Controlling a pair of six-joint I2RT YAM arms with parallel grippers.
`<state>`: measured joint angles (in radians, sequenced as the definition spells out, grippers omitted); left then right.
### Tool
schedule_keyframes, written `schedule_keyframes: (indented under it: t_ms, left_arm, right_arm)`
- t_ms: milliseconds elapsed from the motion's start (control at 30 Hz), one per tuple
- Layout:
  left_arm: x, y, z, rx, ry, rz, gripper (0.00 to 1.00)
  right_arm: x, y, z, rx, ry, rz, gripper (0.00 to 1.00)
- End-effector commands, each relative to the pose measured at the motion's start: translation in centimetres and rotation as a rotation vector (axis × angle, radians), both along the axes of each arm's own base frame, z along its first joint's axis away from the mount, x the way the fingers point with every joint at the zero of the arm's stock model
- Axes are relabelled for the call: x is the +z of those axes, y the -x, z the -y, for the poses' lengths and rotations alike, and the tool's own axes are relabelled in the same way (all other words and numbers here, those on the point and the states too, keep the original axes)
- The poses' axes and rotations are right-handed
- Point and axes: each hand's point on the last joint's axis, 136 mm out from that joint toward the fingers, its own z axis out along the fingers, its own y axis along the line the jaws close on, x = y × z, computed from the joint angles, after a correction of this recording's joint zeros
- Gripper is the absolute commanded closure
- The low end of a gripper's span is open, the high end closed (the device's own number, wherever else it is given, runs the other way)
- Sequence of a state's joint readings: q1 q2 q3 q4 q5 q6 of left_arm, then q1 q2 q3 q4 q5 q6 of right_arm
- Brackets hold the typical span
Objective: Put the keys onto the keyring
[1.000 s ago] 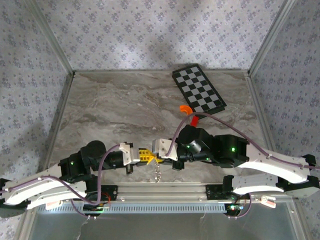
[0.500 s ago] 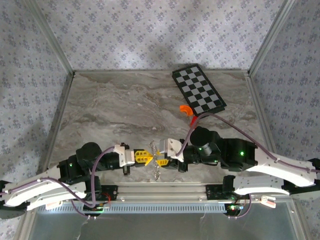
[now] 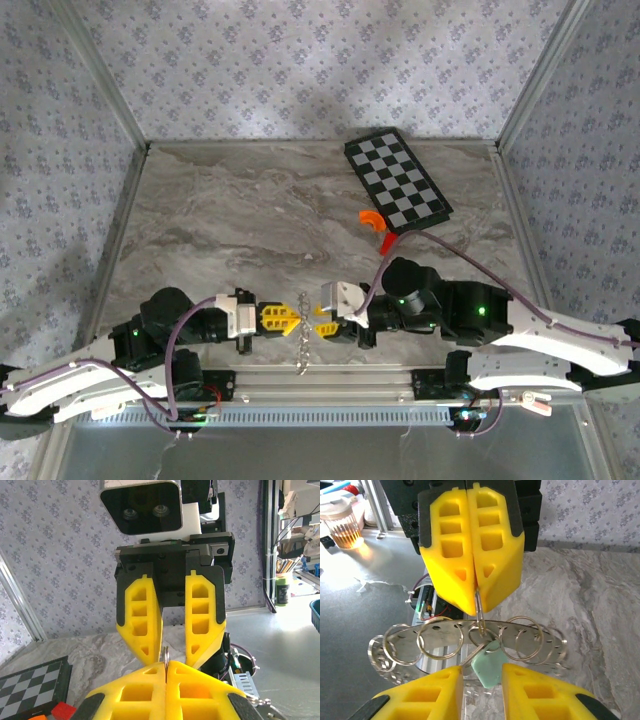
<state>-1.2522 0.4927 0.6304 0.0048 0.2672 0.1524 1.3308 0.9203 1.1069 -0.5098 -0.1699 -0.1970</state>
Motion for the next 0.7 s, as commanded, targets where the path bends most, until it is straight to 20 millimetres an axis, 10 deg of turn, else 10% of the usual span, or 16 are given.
schedule_keyframes:
  t_ms: [0,667]
  left_arm:
    - [2.2,0.4,-0.4,-0.021,0.084,0.027,1.0]
    - [3.2,0.6,-0.9,-0.02,0.13,0.036,1.0]
  right_arm:
    - [1.1,0.6,0.2,0.027,-0.058,-0.031,0.73]
    - [0.8,1.0,0.3,0.041,-0.175,-0.109,0.7]
